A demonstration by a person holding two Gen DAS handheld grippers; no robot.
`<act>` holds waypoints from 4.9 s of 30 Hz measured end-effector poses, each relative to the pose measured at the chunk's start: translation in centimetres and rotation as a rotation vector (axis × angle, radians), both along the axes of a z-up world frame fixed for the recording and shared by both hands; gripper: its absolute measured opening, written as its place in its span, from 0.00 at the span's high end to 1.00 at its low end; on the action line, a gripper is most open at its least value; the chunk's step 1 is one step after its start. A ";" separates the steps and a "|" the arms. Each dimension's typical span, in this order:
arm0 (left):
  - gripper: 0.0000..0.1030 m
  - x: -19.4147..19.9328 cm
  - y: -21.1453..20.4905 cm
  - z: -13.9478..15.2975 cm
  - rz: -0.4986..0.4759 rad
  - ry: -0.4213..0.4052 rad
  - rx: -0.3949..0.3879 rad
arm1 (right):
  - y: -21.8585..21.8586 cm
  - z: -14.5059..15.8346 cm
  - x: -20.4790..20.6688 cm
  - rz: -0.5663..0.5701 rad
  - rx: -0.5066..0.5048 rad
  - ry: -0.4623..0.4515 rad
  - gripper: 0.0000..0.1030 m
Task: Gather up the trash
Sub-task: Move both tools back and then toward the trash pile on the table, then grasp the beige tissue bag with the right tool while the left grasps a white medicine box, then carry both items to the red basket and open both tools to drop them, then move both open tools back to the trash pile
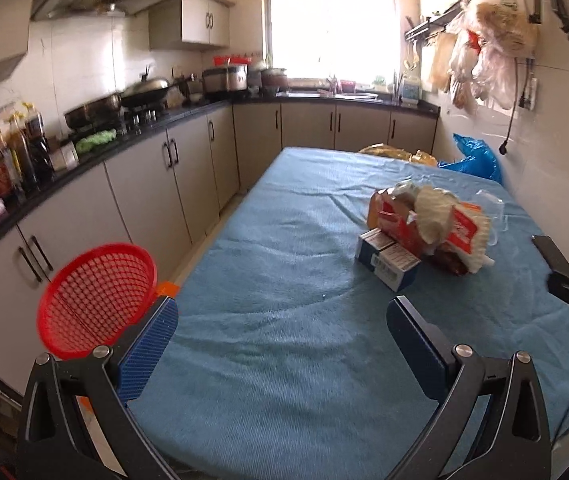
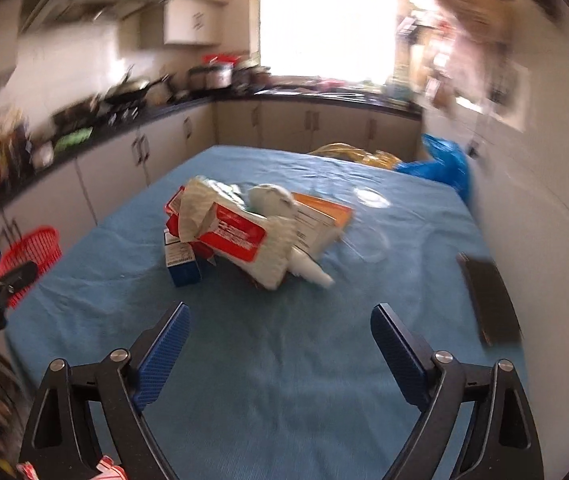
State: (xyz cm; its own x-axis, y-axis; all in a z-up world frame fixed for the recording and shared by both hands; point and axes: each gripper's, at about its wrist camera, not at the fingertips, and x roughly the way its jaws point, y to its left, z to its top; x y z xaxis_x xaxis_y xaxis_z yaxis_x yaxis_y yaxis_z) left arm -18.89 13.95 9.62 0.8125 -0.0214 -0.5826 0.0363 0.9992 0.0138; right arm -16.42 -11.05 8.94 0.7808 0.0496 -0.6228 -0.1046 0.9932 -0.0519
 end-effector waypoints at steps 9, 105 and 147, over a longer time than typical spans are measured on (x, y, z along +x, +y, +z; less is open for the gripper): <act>0.00 4.3 0.5 -2.4 -0.011 0.075 -0.007 | 4.5 -3.6 9.6 0.180 -0.181 0.007 0.14; 0.35 1.6 23.4 -3.4 0.380 0.038 -0.348 | 24.9 -4.7 10.9 0.392 0.425 0.269 0.22; 0.26 13.5 -16.2 -6.9 -0.595 0.235 0.147 | -10.2 -6.7 11.5 -0.015 0.309 0.265 0.21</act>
State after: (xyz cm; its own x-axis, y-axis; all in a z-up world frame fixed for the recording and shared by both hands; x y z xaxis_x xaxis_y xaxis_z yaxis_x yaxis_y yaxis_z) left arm -5.36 -2.27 2.71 0.5374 -0.3347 -0.7741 0.6009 0.7960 0.0730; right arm -4.94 -21.29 2.26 0.5972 0.2558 -0.7602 -0.0597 0.9593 0.2760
